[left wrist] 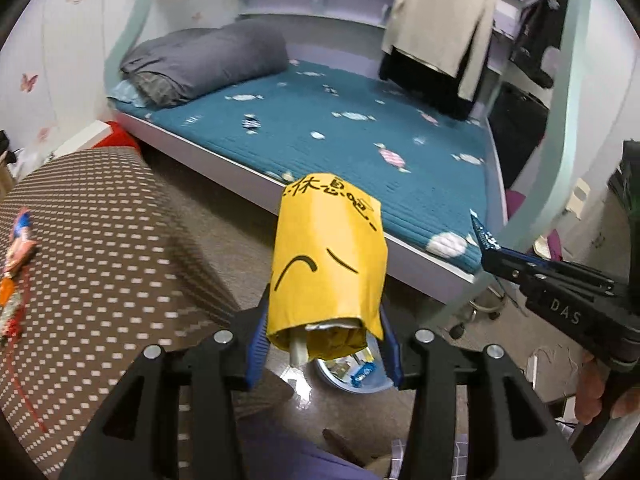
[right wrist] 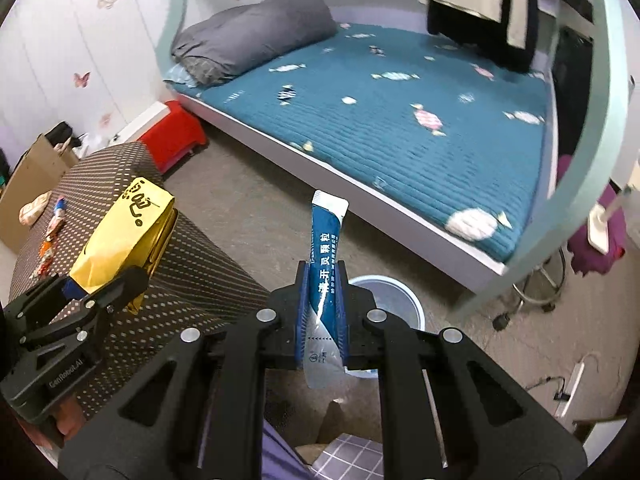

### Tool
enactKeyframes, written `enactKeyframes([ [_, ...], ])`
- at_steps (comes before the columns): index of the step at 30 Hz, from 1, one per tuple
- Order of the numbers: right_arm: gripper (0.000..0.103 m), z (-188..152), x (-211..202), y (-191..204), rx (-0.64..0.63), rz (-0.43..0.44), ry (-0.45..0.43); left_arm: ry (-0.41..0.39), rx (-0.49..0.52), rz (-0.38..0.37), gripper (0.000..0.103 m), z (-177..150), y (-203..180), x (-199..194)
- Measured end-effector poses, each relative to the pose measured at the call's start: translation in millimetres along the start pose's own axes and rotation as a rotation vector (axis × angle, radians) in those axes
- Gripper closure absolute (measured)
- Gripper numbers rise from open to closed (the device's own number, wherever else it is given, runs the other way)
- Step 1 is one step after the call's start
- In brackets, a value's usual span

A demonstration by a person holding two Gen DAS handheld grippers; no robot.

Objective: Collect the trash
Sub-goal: 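Carry the yellow bag and toothpaste tube over the wastebasket, then open both tools to drop the bag and tube into the wastebasket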

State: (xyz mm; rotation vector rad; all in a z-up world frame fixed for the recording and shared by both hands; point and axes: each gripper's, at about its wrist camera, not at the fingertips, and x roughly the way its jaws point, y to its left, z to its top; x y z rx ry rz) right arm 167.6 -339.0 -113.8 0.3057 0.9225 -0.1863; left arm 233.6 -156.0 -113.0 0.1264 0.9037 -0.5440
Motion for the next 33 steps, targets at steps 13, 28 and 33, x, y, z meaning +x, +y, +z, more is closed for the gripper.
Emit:
enactKeyframes([
  [13,0.090,-25.9,19.2,-67.7,0.161,-0.059,0.070,0.132,0.106,-0.106,0.056,-6.6,-62.8,62.6],
  [28,0.089,-29.5,34.3,-78.7,0.205,-0.064,0.107,0.146,0.116,-0.071,0.032,-8.8,-69.4,77.3],
  [33,0.039,-23.7,32.7,-67.0,0.208,-0.034,0.083,0.137,0.082,-0.047,0.028,-7.1,-52.9,71.3],
])
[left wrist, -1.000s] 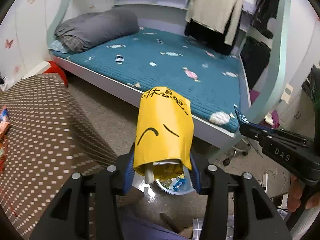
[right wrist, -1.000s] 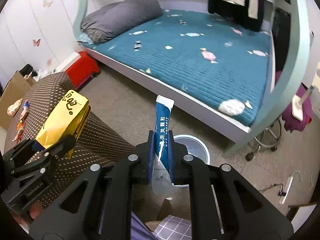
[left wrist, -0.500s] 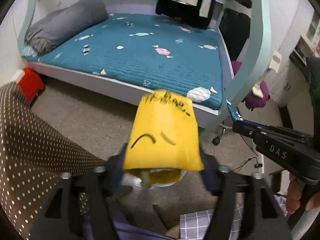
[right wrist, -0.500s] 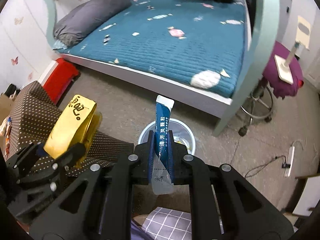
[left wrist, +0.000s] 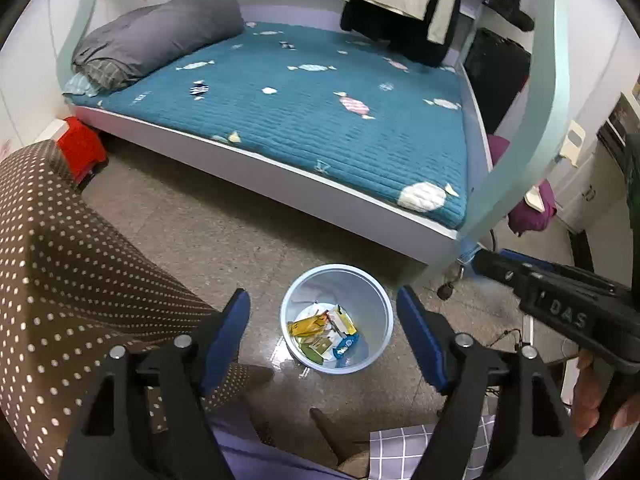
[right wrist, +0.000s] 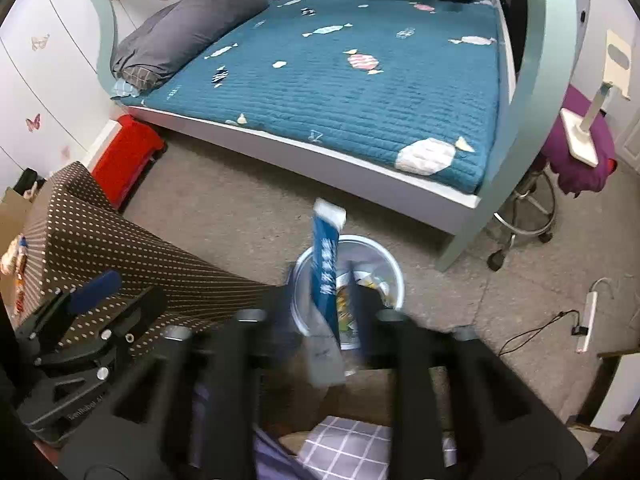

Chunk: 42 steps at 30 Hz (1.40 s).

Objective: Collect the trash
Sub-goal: 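Open both tools to drop the bag and tube into the wastebasket, then move both tools back over the polka-dot table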

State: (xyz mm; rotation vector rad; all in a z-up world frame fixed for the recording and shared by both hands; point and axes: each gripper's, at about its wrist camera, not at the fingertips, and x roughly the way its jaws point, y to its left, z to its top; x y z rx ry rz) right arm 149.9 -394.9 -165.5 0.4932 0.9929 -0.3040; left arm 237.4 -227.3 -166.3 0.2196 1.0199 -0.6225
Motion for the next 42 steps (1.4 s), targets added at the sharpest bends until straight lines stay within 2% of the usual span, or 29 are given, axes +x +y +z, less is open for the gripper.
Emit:
enactKeyframes([
  [2,0.039,0.2,-2.0,4.8,-0.019,-0.022,-0.014,-0.012,-0.013,0.014,0.027,0.3,4.5,-3.5],
  [13,0.039,-1.3,-7.6,15.4,-0.042,-0.016,-0.014,-0.054,-0.039,0.037,0.022,4.4,17.4,-23.5],
  [23,0.039,1.6,-25.4,38.0,-0.082,0.014,-0.050,-0.115,-0.059,0.058,0.020,4.8,27.1,-55.2],
  [32,0.039,-0.7,-40.3,73.6,-0.145,0.045,-0.076,-0.163,-0.109,0.072,0.019,-1.6,50.1,-86.5],
  [42,0.039,-7.8,-43.2,128.0,-0.240,0.093,-0.073,-0.207,-0.188,0.125,0.017,-18.7,97.4,-122.6],
])
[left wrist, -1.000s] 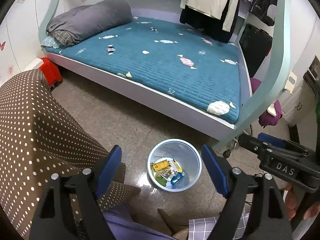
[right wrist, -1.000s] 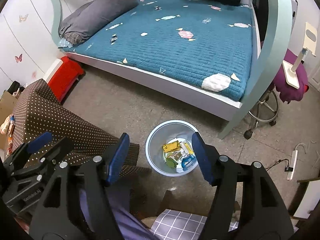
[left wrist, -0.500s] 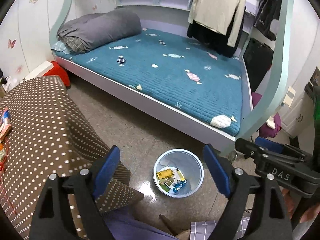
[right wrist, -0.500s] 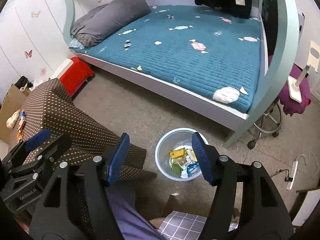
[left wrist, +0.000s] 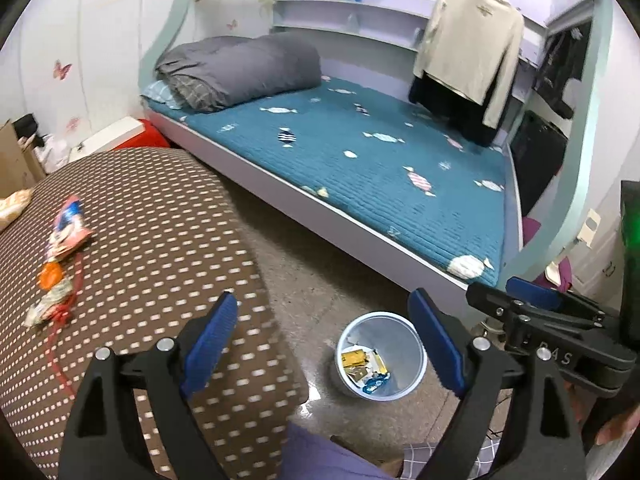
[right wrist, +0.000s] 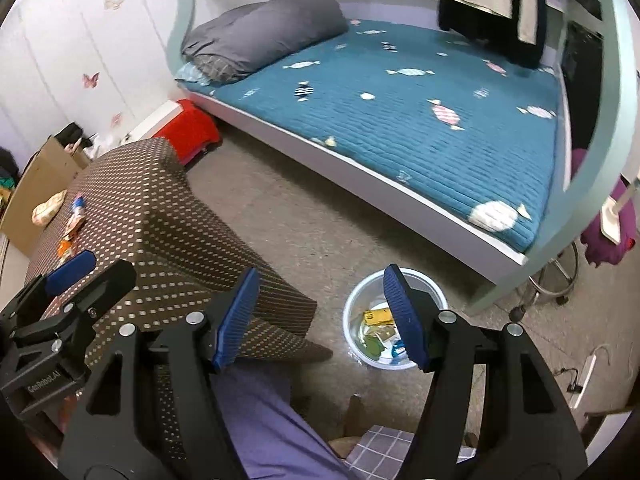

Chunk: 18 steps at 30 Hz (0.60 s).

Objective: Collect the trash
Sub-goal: 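Move both tools back over the polka-dot table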

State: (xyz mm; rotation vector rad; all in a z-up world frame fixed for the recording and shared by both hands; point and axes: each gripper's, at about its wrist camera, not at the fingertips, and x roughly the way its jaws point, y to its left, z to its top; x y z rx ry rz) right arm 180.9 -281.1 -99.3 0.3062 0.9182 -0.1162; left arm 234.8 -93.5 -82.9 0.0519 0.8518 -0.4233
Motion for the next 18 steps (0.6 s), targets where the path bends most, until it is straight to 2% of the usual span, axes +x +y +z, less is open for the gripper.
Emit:
enactKeyframes([
  [18,0.039,-2.4,16.5,118.3,-0.179,0.095,0.036,-0.018,-0.157,0.113,0.016,-20.7,114.7,-42.4],
])
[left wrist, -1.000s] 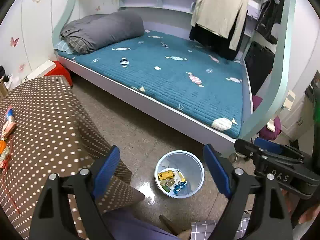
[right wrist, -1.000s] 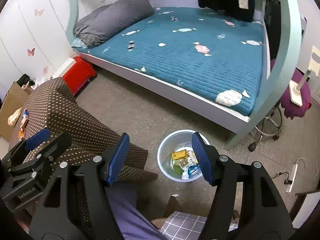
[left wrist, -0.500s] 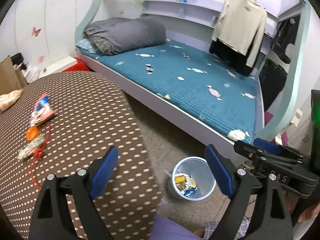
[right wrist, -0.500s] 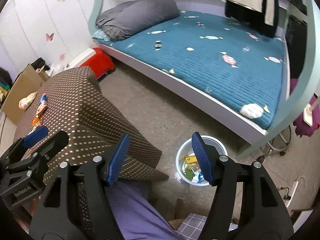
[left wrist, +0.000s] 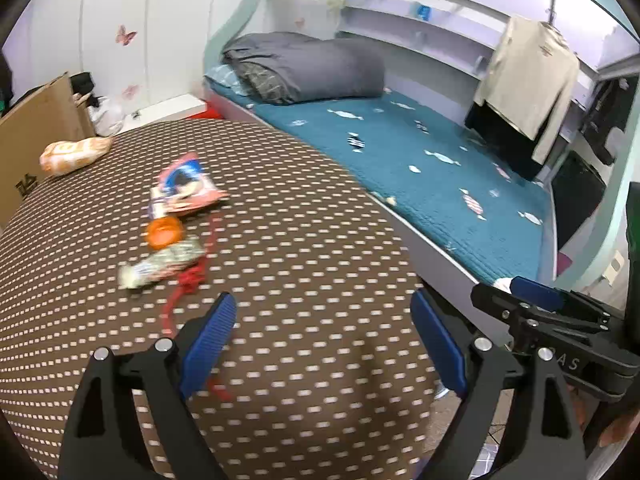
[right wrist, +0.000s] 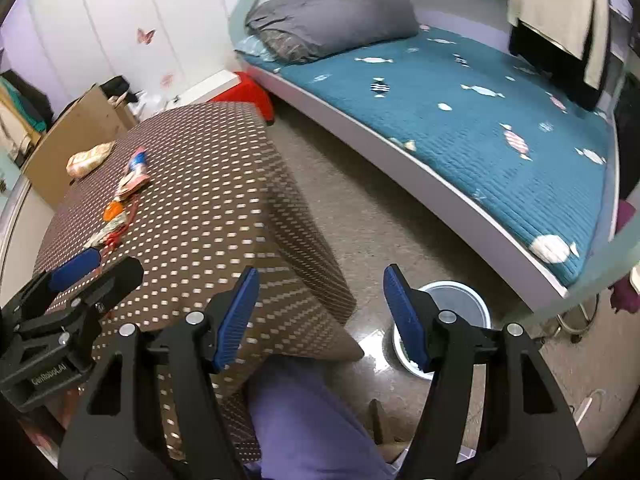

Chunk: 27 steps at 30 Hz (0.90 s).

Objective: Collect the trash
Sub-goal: 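Move both tools back over the polka-dot table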

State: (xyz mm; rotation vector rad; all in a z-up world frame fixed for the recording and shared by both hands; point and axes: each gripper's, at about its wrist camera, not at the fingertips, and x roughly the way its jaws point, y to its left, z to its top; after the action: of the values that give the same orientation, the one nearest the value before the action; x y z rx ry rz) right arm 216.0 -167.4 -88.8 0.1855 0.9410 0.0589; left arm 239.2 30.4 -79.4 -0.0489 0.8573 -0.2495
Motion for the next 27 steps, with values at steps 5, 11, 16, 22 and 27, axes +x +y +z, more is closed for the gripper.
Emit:
enactKeyframes([
  [5,0.039,5.9,8.2,29.2,-0.044,0.024,0.010,-0.006,-0.024,0.028,0.016,1.4,28.6,-5.4],
  [11,0.039,9.5,16.8,58.2,-0.092,0.046,0.022,0.007,-0.012,0.076,0.016,5.1,61.7,-4.6],
  [16,0.039,10.6,26.6,80.6,-0.126,0.058,0.041,0.015,-0.013,0.077,0.016,11.0,88.0,-2.2],
  [22,0.039,10.2,40.0,99.4,-0.148,0.059,0.064,0.045,0.044,0.119,0.016,21.8,111.4,12.4],
  [27,0.039,10.3,50.9,107.9,-0.161,0.051,0.082,0.095,0.101,0.141,0.016,24.2,121.0,27.3],
])
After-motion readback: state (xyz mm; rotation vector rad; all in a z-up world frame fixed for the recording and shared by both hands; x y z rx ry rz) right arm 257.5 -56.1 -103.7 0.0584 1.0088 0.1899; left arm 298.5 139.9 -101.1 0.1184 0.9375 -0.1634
